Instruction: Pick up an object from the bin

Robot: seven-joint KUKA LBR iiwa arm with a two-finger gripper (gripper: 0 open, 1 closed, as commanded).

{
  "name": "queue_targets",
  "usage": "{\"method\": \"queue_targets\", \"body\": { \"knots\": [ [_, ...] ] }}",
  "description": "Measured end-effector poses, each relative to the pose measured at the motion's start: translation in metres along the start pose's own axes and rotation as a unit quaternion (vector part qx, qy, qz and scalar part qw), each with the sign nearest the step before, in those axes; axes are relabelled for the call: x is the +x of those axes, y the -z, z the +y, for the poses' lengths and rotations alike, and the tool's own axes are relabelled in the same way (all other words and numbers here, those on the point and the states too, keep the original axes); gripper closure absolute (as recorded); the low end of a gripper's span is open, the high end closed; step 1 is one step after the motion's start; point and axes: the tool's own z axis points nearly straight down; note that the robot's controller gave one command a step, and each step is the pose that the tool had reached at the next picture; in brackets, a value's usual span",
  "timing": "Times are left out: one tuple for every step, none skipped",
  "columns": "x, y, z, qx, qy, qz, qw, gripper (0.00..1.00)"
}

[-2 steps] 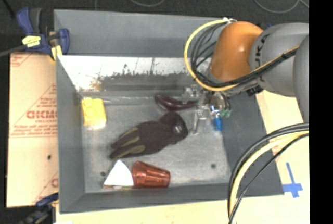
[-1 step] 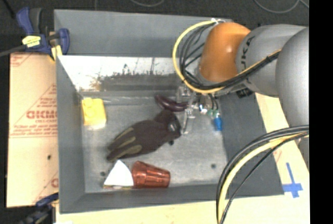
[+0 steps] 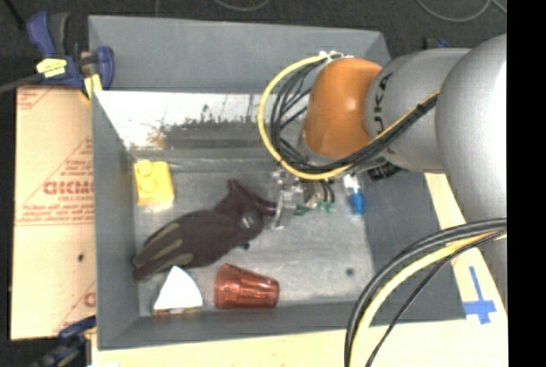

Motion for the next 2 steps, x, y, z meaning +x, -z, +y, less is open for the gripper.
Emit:
{"method": "queue_targets", "body": {
  "knots": [
    [0.0,0.0,0.0,0.0,0.001,-0.0001,1.0,1.0],
    [-0.004,0.142,-0.011,0.0,-0.005,-0.003,1.0,1.0]
  ]
}}
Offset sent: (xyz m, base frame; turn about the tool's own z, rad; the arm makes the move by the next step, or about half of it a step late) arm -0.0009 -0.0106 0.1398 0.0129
